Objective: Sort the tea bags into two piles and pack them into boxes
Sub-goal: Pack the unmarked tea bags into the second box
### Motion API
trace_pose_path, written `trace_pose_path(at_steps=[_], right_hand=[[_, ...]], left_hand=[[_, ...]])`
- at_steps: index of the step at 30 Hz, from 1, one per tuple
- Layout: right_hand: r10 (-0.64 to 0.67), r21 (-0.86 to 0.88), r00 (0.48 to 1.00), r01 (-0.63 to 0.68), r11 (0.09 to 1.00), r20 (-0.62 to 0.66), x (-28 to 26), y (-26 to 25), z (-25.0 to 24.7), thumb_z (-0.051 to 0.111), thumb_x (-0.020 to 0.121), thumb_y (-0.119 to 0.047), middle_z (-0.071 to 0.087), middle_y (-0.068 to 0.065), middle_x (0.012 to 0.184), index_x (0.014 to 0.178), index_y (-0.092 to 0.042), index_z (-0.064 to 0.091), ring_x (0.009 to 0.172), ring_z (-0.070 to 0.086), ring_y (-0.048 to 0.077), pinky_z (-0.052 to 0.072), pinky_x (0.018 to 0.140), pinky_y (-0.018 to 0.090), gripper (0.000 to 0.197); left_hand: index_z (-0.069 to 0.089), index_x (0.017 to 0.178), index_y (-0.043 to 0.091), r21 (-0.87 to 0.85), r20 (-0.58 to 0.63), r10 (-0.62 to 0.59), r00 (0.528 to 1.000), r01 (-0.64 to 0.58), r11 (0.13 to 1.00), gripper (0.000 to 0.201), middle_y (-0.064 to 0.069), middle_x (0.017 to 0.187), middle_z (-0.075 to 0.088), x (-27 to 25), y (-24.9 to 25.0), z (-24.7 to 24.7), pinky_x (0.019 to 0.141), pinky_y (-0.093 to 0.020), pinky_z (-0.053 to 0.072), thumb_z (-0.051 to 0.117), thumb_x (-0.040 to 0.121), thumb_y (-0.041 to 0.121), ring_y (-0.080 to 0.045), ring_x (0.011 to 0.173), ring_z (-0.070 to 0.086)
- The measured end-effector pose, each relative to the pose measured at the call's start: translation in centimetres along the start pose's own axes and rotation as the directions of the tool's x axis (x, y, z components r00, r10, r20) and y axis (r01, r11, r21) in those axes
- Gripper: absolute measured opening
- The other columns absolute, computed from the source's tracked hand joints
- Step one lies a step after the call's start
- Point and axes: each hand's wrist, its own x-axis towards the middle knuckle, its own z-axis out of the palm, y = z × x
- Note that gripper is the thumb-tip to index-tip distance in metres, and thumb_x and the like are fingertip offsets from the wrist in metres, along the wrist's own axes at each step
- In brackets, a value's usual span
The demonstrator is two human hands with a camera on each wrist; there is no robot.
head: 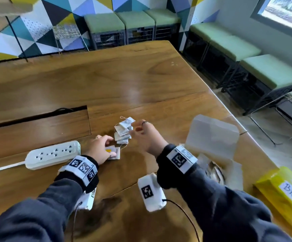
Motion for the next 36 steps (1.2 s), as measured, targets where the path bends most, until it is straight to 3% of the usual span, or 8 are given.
trace_pose_path(at_steps=[5,9,13,21,25,28,30,36], right_hand=[[0.125,-0.321,0.992,-0.124,0.939,-0.017,5.3,-0.4,3.6,0.048,0.092,-0.025,0.027,0.009,0.139,0.137,-0.018,0.035,0.131,0.027,0.033,0.031,0.107,0.042,0.047],[0.131,-0.547,0.986,-0.054,0.836,0.103,7.0,0.0,4.6,0.06,0.084,-0.045,0.01,0.001,0.153,0.142,-0.029,0.03,0.139,0.012,0.032,0.03,0.109,0.051,0.068],[0.067,-0.687,0.989,0.04,0.725,0.129,7.3,0.5,4.9,0.062,0.083,-0.042,0.024,0.003,0.146,0.134,-0.02,0.042,0.139,0.014,0.035,0.033,0.106,0.049,0.059],[-0.021,-0.464,0.997,-0.013,0.886,-0.068,6.2,1.2,4.2,0.047,0.09,-0.016,0.054,0.006,0.119,0.117,-0.017,0.056,0.112,0.051,0.029,0.048,0.082,0.036,0.028],[0.073,-0.084,0.977,-0.092,0.992,-0.203,5.1,0.7,2.3,0.048,0.09,-0.012,0.062,0.015,0.112,0.124,-0.013,0.052,0.095,0.062,0.029,0.053,0.083,0.039,0.035],[0.121,0.289,0.955,-0.038,0.957,-0.273,2.9,0.2,0.4,0.052,0.087,-0.007,0.068,0.011,0.092,0.096,-0.02,0.059,0.053,0.061,0.015,0.06,0.067,0.038,0.017],[0.117,0.433,0.949,0.022,0.901,-0.293,0.6,0.4,-1.6,0.058,0.087,-0.005,0.069,0.011,0.092,0.086,-0.024,0.059,0.056,0.063,0.014,0.06,0.065,0.039,0.019],[-0.026,0.228,0.88,0.152,0.962,-0.474,-6.1,4.3,-9.0,0.063,0.086,-0.008,0.068,-0.001,0.086,0.088,-0.029,0.058,0.065,0.067,0.013,0.058,0.059,0.028,0.021]], left_hand=[[0.056,0.111,0.017,-0.01,0.086,-0.02,0.996,0.021,1.0,0.04,0.0,0.103,0.058,-0.6,-0.5,0.1,0.08,-0.021,0.036,0.074,0.076,0.02,-0.018,0.104,0.055],[0.062,0.087,0.022,-0.079,0.038,-0.024,0.999,0.027,0.997,0.018,0.0,0.096,0.066,-1.5,-1.3,0.0,0.073,-0.022,0.039,0.073,0.074,0.017,-0.019,0.098,0.06],[0.057,0.085,0.026,-0.212,-0.022,-0.04,0.999,0.034,0.977,0.021,0.003,0.088,0.062,-2.2,-2.5,-0.7,0.07,-0.026,0.044,0.073,0.076,0.015,-0.019,0.09,0.059],[0.057,0.101,0.021,-0.487,-0.065,-0.072,0.995,0.031,0.873,0.017,0.007,0.083,0.057,-3.1,-2.6,-2.1,0.055,-0.023,0.043,0.064,0.086,0.016,-0.006,0.076,0.054],[0.058,0.101,0.016,-0.689,-0.039,-0.151,0.988,0.083,0.72,0.014,-0.003,0.084,0.061,-3.1,-2.2,-2.0,0.046,-0.024,0.048,0.06,0.088,0.015,-0.013,0.072,0.058],[0.058,0.095,0.017,-0.801,-0.021,-0.187,0.982,0.095,0.592,0.006,-0.012,0.091,0.061,-3.0,-1.3,-1.9,0.039,-0.021,0.048,0.06,0.088,0.017,-0.02,0.071,0.059],[0.058,0.096,0.016,-0.827,0.0,-0.152,0.988,0.085,0.555,0.006,-0.011,0.092,0.061,-3.2,-0.1,-1.8,0.04,-0.021,0.049,0.057,0.09,0.015,-0.02,0.074,0.059],[0.052,0.11,0.007,-0.855,0.09,0.054,0.994,0.049,0.516,0.024,-0.015,0.094,0.058,-4.0,4.7,-1.0,0.044,-0.023,0.052,0.045,0.092,-0.007,-0.024,0.073,0.057]])
